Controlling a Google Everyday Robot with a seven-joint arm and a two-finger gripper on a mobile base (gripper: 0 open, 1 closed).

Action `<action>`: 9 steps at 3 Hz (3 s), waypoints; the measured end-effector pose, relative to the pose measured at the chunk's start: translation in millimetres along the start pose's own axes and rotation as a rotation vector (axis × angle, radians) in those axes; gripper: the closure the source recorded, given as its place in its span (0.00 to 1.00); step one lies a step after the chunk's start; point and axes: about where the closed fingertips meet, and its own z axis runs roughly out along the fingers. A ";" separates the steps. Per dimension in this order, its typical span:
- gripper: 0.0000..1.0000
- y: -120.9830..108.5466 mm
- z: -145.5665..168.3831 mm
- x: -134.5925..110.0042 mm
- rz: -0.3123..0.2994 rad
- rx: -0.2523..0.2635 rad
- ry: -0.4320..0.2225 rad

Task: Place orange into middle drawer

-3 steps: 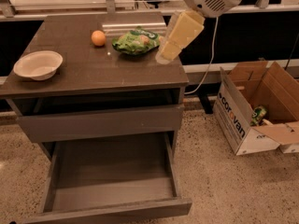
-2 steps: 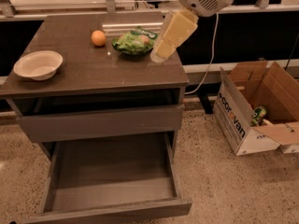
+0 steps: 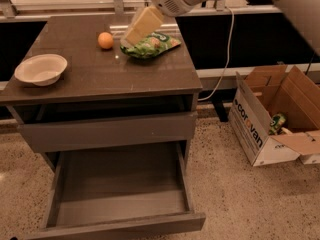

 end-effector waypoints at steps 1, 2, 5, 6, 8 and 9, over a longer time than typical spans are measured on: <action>0.00 -27.6 53.0 16.2 0.069 0.078 0.001; 0.00 -42.5 106.8 46.1 0.181 0.123 0.026; 0.00 -43.9 167.6 54.2 0.267 0.108 0.041; 0.00 -50.7 193.2 53.0 0.268 0.104 0.030; 0.00 -60.2 255.7 66.9 0.355 0.129 -0.007; 0.00 -54.7 303.8 89.7 0.380 0.115 -0.010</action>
Offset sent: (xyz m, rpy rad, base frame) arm 0.1389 0.0382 -0.0926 0.1455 0.0980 -0.2741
